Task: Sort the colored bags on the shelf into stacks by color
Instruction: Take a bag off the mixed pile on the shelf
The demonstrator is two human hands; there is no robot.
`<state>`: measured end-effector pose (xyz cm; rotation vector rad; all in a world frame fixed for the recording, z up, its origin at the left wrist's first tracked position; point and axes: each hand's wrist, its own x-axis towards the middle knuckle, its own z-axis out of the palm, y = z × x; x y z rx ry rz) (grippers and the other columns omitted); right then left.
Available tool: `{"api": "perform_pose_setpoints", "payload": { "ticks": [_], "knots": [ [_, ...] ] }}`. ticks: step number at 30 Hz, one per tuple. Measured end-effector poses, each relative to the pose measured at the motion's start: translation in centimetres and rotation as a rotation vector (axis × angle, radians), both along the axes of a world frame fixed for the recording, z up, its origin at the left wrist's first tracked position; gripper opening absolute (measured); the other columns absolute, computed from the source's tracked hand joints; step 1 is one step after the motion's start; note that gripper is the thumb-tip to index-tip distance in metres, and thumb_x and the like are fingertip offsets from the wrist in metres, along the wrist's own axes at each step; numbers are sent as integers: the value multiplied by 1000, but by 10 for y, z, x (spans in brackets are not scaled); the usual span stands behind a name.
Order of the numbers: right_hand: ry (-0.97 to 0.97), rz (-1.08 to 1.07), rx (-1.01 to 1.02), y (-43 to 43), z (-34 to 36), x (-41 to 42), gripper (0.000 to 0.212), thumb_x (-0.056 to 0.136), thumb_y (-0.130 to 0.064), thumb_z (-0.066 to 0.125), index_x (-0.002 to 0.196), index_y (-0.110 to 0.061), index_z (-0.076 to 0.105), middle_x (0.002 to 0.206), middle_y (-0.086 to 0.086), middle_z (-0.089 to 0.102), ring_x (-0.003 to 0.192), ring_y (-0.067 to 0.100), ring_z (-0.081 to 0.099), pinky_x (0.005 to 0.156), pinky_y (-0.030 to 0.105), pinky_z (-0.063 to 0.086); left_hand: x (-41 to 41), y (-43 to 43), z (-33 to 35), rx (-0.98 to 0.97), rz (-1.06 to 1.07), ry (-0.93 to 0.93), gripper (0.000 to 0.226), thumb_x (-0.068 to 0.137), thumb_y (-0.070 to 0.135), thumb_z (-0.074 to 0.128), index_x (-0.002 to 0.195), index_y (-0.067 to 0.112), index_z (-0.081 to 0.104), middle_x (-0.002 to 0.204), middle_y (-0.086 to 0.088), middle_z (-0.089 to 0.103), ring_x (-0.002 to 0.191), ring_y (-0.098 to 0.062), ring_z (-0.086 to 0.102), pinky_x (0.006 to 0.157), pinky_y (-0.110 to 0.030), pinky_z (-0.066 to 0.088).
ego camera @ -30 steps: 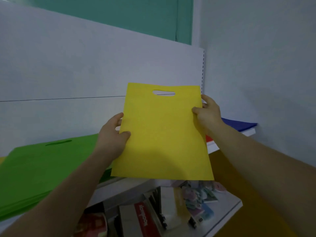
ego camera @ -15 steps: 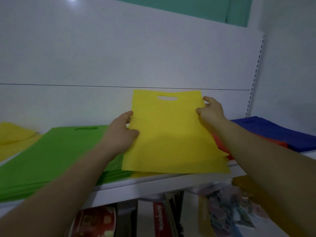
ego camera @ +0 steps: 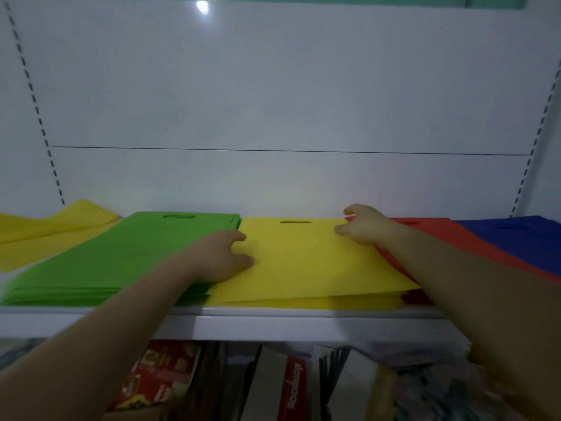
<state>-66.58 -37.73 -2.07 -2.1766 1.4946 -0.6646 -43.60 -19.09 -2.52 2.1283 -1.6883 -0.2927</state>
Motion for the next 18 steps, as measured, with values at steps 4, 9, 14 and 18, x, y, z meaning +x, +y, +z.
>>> {"api": "perform_pose_setpoints", "payload": {
  "ticks": [4, 9, 14, 18],
  "knots": [
    [303, 158, -6, 13, -2, -1, 63, 92, -49, 54, 143, -14, 41, 150, 6, 36, 134, 23, 38, 103, 29, 33, -12, 16, -2, -22, -99, -55, 59, 87, 51, 55, 140, 28, 40, 151, 3, 33, 135, -17, 34, 105, -25, 27],
    [485, 206, 2, 22, 0, 3, 68, 93, -59, 43, 146, -15, 38, 153, 6, 32, 139, 23, 32, 109, 31, 28, -20, 32, 2, 195, -273, -64, 86, 61, 75, 63, 137, 41, 40, 151, 11, 29, 136, -11, 31, 110, -27, 25],
    [537, 192, 15, 20, -5, 8, 70, 94, -60, 40, 147, -15, 35, 154, 6, 30, 139, 23, 32, 111, 33, 29, -16, 27, -2, 162, -268, -113, 74, 75, 58, 66, 140, 38, 36, 152, 8, 29, 136, -14, 32, 110, -29, 27],
    [536, 187, 32, 21, -5, 9, 71, 94, -61, 35, 149, -16, 31, 156, 5, 26, 141, 23, 29, 112, 34, 26, -16, 30, -2, 140, -250, -92, 70, 78, 56, 64, 140, 37, 37, 151, 7, 31, 135, -13, 34, 109, -28, 29]
  ]
}}
